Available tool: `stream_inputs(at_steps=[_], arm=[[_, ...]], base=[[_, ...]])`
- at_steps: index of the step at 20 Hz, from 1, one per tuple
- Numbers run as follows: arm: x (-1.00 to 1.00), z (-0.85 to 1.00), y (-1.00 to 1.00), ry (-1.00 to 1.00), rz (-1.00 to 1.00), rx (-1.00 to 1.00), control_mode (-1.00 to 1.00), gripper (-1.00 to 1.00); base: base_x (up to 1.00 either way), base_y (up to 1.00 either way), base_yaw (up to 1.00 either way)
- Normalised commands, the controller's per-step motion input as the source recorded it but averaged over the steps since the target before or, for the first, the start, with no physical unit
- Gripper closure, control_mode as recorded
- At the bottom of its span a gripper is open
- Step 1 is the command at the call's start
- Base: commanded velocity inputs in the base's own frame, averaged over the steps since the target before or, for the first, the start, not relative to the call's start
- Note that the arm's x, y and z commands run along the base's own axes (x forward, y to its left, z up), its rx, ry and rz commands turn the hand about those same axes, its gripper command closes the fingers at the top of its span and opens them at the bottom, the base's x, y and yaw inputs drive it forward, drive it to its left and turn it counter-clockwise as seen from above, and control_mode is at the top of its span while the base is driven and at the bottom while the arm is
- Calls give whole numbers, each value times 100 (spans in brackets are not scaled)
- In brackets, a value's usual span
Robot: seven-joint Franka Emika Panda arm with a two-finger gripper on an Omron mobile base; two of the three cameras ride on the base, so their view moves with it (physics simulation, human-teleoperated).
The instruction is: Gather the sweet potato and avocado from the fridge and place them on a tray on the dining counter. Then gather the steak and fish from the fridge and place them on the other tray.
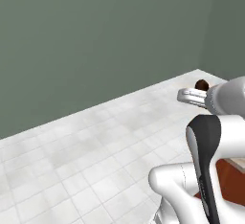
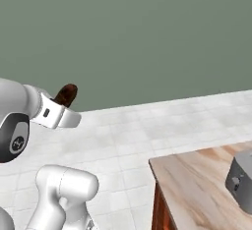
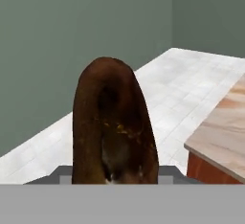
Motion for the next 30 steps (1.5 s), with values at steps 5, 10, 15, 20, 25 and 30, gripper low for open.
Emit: stream_inputs(at_steps=[5,10,15,20,25,30], arm=[[0,0,0,0,0,0,100,100],[0,0,0,0,0,0,100,100],[0,0,0,0,0,0,100,100],[0,0,0,0,0,0,100,100],[0,0,0,0,0,0,100,100],[0,0,0,0,0,0,100,100]], base=[[76,52,-53],[71,49,-55],[66,46,-56],[62,44,-58],[69,45,-56],[71,45,-55]])
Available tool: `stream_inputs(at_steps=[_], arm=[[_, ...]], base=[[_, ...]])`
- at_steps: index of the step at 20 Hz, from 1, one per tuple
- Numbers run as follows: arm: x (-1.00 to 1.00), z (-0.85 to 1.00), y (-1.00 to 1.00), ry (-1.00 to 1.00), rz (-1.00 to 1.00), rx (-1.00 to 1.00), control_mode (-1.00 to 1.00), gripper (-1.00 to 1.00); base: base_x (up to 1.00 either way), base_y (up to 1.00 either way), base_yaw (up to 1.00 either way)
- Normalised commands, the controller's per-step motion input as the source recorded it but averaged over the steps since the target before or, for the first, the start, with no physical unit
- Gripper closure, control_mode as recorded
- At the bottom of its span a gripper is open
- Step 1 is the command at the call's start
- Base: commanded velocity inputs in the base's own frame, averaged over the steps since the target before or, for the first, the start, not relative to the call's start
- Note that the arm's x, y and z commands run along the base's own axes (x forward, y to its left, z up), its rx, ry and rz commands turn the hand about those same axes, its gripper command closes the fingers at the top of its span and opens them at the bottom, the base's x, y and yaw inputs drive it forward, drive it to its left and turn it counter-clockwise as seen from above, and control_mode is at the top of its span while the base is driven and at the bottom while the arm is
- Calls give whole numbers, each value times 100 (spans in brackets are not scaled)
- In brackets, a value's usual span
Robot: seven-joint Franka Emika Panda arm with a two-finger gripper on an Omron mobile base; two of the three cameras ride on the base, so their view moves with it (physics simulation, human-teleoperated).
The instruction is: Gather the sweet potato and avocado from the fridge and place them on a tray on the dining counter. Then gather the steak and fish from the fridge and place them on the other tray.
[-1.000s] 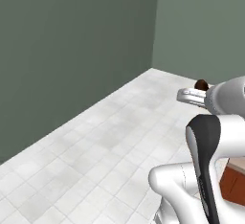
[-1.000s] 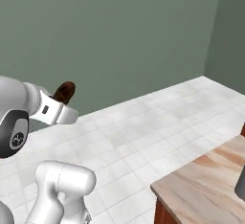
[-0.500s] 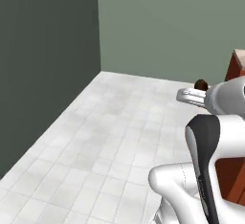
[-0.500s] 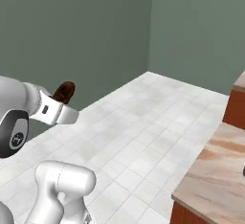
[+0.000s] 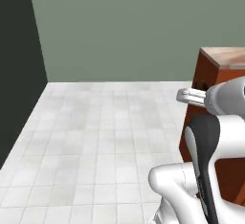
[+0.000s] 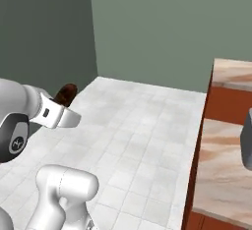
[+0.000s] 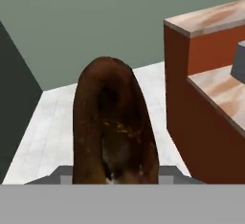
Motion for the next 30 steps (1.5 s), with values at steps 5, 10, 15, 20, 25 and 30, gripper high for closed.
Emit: stream_inputs(at_steps=[5,10,15,20,25,30], arm=[[0,0,0,0,0,0,100,100],[0,0,0,0,0,0,100,100],[0,0,0,0,0,0,100,100],[0,0,0,0,0,0,100,100],[0,0,0,0,0,0,100,100],[0,0,0,0,0,0,100,100]], base=[[79,44,-52],[79,44,-51],[67,45,-55],[61,46,-56],[65,49,-55],[67,50,-55]])
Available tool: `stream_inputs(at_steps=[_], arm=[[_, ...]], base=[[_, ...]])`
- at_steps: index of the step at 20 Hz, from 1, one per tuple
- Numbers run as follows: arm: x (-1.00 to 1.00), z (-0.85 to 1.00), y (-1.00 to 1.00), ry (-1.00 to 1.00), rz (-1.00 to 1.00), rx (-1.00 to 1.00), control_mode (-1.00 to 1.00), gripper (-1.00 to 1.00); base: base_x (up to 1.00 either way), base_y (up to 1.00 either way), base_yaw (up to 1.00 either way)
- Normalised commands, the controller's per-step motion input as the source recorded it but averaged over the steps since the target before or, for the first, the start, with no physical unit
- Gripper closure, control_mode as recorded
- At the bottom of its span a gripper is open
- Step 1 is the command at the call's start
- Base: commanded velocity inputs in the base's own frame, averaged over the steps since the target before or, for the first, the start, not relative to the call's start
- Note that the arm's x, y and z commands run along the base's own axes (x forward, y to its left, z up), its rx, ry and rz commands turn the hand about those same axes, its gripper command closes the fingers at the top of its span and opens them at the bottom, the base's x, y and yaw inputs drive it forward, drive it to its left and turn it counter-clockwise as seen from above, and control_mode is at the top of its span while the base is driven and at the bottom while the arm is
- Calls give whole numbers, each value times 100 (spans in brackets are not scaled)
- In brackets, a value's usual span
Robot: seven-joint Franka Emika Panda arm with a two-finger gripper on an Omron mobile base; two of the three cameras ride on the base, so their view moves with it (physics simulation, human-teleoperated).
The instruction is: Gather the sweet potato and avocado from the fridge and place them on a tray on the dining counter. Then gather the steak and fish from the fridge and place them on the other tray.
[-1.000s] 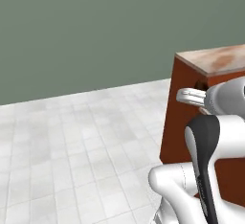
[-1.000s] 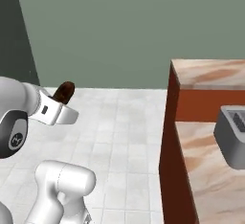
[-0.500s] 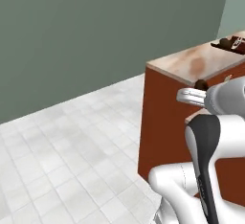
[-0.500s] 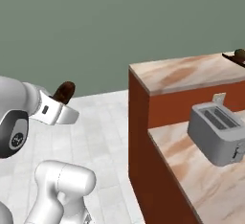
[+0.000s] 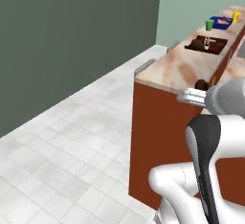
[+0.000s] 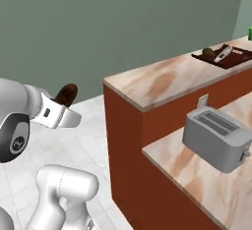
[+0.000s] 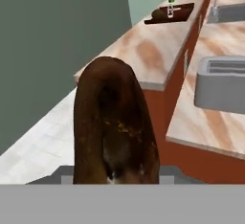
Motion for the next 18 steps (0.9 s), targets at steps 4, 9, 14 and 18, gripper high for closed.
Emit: stream_inputs(at_steps=[4,9,14,18], arm=[[0,0,0,0,0,0,100,100],[0,0,0,0,0,0,100,100],[0,0,0,0,0,0,100,100],[0,0,0,0,0,0,100,100]], base=[[61,49,-56],[45,50,-56],[38,49,-57],[32,61,-52]])
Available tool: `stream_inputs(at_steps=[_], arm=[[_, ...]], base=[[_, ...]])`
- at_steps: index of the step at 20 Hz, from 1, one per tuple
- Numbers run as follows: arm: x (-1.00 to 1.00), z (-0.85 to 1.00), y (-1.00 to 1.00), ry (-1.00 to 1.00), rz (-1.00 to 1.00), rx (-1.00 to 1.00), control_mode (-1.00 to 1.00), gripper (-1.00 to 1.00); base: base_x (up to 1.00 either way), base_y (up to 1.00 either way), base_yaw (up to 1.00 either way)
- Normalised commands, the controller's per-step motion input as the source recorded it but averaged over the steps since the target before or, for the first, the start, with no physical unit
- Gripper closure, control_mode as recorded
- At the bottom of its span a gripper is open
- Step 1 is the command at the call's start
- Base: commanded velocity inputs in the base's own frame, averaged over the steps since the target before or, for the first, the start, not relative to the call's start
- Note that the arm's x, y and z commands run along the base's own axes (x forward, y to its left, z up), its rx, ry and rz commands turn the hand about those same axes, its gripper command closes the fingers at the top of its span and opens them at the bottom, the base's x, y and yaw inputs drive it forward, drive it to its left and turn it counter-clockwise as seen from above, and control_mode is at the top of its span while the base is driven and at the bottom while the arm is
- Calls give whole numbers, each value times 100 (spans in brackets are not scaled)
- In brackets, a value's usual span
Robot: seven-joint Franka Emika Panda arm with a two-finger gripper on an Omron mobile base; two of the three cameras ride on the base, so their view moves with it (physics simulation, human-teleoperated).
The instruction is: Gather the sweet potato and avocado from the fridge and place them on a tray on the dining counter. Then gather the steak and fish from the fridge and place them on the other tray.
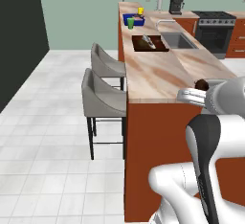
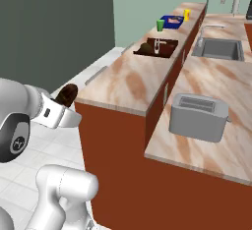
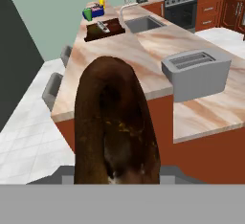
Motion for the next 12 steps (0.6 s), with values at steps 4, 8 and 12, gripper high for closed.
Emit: stream_inputs(at_steps=[4,8,12], arm=[[0,0,0,0,0,0,100,100],[0,0,0,0,0,0,100,100],[0,0,0,0,0,0,100,100]], base=[[8,95,-36],[0,100,-25],[3,100,-30]])
